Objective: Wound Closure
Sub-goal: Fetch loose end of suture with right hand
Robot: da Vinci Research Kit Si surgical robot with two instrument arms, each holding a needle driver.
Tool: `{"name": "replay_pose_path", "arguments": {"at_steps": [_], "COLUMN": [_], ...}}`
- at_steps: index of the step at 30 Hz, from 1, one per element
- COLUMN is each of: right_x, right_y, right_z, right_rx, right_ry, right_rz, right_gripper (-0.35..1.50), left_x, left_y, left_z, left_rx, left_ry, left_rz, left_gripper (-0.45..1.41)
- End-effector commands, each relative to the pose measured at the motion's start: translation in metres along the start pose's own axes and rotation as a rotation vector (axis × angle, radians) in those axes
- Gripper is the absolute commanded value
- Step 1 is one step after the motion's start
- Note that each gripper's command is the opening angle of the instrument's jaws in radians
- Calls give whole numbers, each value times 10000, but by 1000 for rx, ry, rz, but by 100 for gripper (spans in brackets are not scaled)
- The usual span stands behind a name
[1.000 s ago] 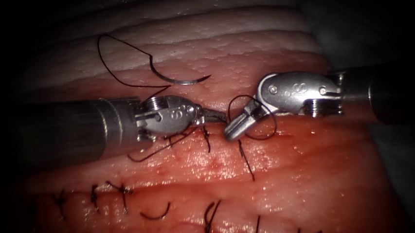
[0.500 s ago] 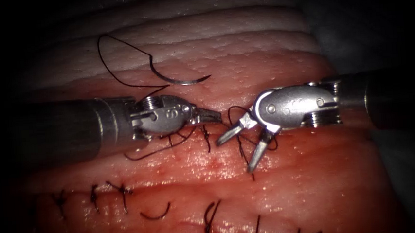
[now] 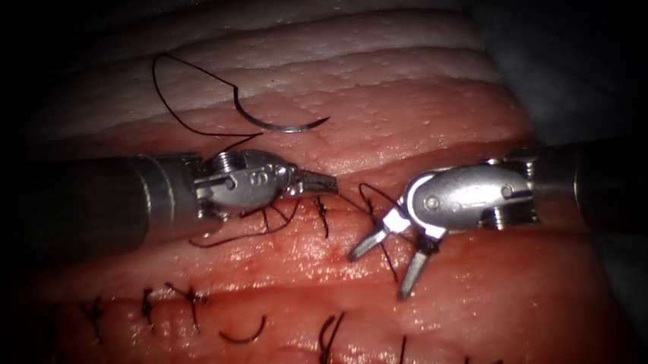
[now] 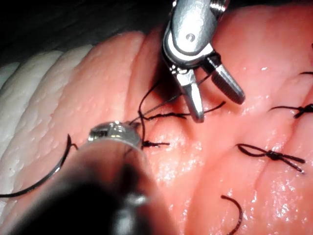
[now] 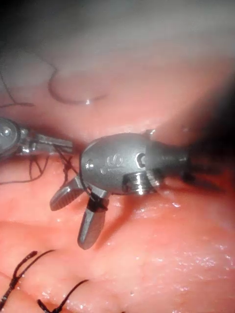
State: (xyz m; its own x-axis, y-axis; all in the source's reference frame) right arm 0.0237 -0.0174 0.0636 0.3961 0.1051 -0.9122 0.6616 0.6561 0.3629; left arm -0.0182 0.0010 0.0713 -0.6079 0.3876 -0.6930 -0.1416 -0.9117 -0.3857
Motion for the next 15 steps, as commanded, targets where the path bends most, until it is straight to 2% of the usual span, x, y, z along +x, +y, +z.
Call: {"name": "replay_pose_path", "arguments": {"at_steps": [1,5,8,10,12,13,15], "right_x": [-5,-10,-12,-13,-14,-15,-16], "right_y": [6,5,7,8,9,10,11], "right_z": [9,14,14,13,11,10,9], "right_rx": [3,6,8,10,21,29,32], "right_ry": [-5,-21,-31,-33,-57,-76,-84], "right_rz": [-4,-8,-7,-7,-3,0,1], "right_gripper": [121,121,104,83,42,12,-8], "left_x": [0,0,0,0,0,0,0], "left_y": [-2,0,4,8,12,13,17], "left_z": [8,6,4,2,1,0,-2], "left_rx": [1,0,-2,-3,-4,-4,-5], "left_ry": [1,1,1,2,2,2,2], "left_rz": [2,4,6,8,9,10,12], "left_gripper": [-45,-45,-45,-45,-45,-45,-45]}}
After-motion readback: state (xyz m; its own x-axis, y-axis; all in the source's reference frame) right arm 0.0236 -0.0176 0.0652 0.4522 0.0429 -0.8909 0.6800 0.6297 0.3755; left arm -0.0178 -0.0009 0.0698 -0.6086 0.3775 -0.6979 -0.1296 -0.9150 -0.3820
